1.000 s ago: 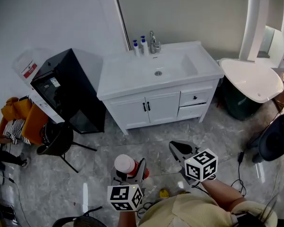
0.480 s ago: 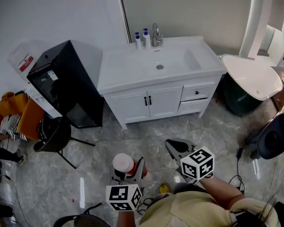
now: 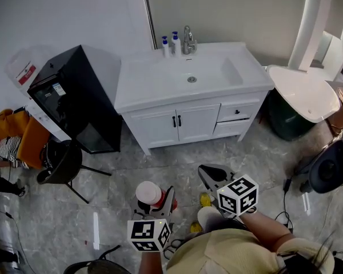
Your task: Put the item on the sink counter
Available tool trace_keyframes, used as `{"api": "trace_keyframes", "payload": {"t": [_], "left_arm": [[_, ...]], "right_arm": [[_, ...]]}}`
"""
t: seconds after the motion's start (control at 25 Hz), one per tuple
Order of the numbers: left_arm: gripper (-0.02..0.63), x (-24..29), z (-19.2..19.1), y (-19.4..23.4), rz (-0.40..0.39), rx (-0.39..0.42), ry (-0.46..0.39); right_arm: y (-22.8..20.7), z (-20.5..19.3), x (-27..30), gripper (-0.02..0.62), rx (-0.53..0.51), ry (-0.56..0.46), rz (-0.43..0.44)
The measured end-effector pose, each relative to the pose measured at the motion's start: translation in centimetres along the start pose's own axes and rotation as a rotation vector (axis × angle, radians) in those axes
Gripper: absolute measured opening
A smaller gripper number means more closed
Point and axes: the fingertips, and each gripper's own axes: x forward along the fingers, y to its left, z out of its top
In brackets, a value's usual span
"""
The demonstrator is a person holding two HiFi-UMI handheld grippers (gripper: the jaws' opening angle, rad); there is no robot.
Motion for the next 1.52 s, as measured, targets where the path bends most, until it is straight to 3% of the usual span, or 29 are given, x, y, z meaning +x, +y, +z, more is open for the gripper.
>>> {"api": "trace_keyframes", "payload": {"t": [0.8,1.52], "left_arm": [[0.313,13.7,6.0,1.4,0.026,0.004,-0.019],[0.313,21.8,9.0,1.3,0.057,0.03,-0.019]], "right_arm": [[-10.3,6.9,7.6,0.023,-0.008,-0.015,0.053],[-16.4,9.4,11.5,0.023,-0.014,-0.005,0.12]]}}
